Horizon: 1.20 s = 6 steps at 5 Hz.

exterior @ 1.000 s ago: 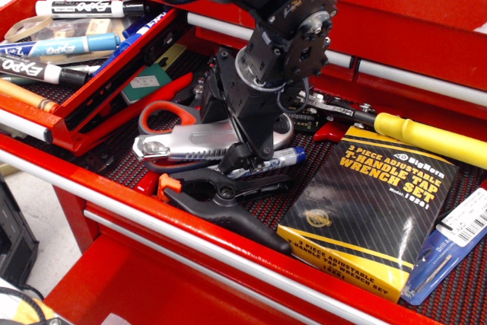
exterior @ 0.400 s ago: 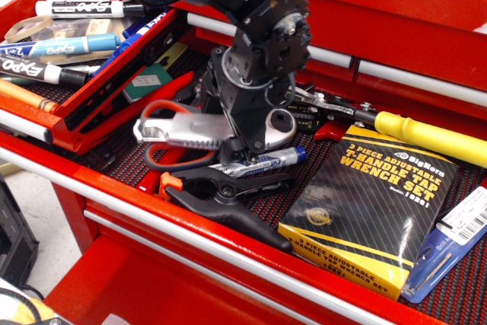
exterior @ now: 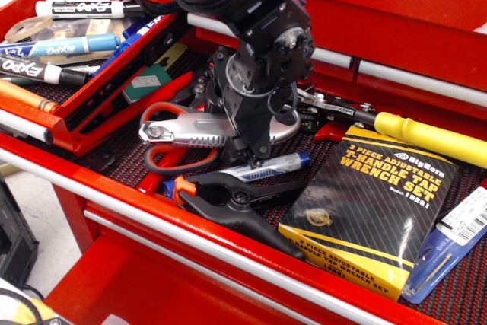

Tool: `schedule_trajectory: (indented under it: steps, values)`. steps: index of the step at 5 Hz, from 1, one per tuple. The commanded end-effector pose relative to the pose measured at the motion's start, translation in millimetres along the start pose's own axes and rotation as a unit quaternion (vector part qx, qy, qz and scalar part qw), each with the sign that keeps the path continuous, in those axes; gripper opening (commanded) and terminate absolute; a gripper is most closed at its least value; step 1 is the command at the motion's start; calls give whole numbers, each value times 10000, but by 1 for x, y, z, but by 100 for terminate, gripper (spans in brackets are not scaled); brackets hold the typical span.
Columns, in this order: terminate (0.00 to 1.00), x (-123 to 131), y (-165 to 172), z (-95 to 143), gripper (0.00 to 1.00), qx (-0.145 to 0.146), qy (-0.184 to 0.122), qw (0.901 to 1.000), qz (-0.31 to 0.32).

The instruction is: Pick up box cutter and put into drawer

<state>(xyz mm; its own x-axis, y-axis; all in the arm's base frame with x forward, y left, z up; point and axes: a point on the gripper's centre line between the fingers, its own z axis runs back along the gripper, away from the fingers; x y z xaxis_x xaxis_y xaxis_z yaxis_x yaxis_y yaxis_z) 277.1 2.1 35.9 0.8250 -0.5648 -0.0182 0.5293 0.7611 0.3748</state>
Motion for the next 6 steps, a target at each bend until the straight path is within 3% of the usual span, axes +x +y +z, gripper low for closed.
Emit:
schedule_trajectory:
  steps: [1, 2, 4, 5, 6]
  values:
    - [0, 0, 4, 33, 0, 21, 477, 9989, -15]
    - [0, -15, 34, 64, 0, 103, 744, 9971, 143]
    - [0, -62, 86, 109, 0, 185, 837, 9957, 341]
    - [0, -90, 102, 116, 0, -209, 591, 9976, -281]
    - [0, -110, 112, 123, 0, -251, 539, 9972, -462]
